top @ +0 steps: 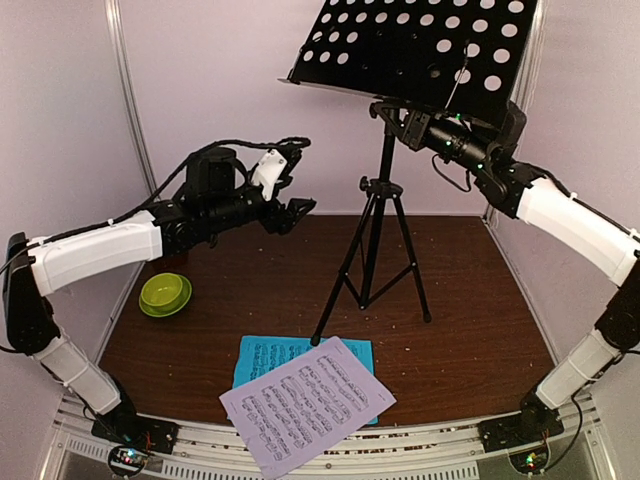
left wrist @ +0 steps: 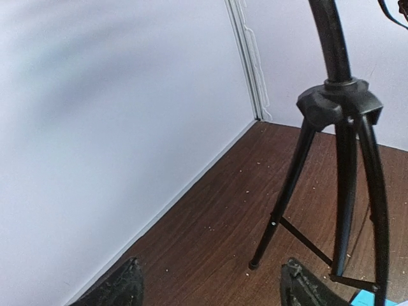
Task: Set up the instrument practice props
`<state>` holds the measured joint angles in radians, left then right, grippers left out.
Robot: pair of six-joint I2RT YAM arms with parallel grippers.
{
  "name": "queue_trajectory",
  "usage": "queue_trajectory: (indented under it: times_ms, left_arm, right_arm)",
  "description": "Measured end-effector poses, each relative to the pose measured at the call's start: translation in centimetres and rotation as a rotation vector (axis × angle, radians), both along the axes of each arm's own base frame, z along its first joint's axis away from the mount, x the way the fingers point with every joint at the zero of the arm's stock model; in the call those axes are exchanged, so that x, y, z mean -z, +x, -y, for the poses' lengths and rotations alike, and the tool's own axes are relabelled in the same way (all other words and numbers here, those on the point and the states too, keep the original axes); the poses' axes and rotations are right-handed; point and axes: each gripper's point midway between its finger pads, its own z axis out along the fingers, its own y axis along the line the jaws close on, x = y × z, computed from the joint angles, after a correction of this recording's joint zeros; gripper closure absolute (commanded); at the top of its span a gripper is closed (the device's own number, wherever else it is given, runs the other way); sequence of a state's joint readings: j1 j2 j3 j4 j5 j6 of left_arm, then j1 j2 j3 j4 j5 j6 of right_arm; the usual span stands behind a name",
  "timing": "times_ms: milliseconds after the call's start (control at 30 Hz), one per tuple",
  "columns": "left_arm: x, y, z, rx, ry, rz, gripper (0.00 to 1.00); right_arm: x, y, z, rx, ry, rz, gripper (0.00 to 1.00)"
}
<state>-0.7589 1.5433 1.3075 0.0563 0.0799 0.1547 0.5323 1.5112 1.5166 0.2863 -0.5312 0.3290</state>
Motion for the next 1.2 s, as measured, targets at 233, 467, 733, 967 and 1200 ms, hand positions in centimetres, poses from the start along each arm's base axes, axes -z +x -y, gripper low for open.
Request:
queue_trajectory:
  times_ms: [233,467,733,967,1200]
  left_arm:
    - [0.9,-0.3,-1.0,-0.037,-0.009,-0.041,0.24]
    - [1.9,-0.2,-1.3,-0.031,-0.024,-0.1,0.24]
    - [3.8,-0.6,-1.4,-0.002,-0.005,-0.15,0.24]
    - [4.5,-1.2,-1.2,0.035,0.006,-0.178,0.24]
    - [4.8,-1.7,-0.5,0.082,0.001,-0.194,0.23]
  right_arm:
    - [2.8,2.2,-1.1,0.093,-0.085,0.068,1.0]
    - [5.0,4.6,-2.5,0.154,-0.124,0.12,1.0]
    - [5.2,5.9,-2.5,0.21,-0.086,0.165,1.0]
    - [5.3,5.9,-2.2,0.225,-0.062,0.189,0.72]
    - [2.3,4.5,-1.1,0.245,0.007,0.278,0.41]
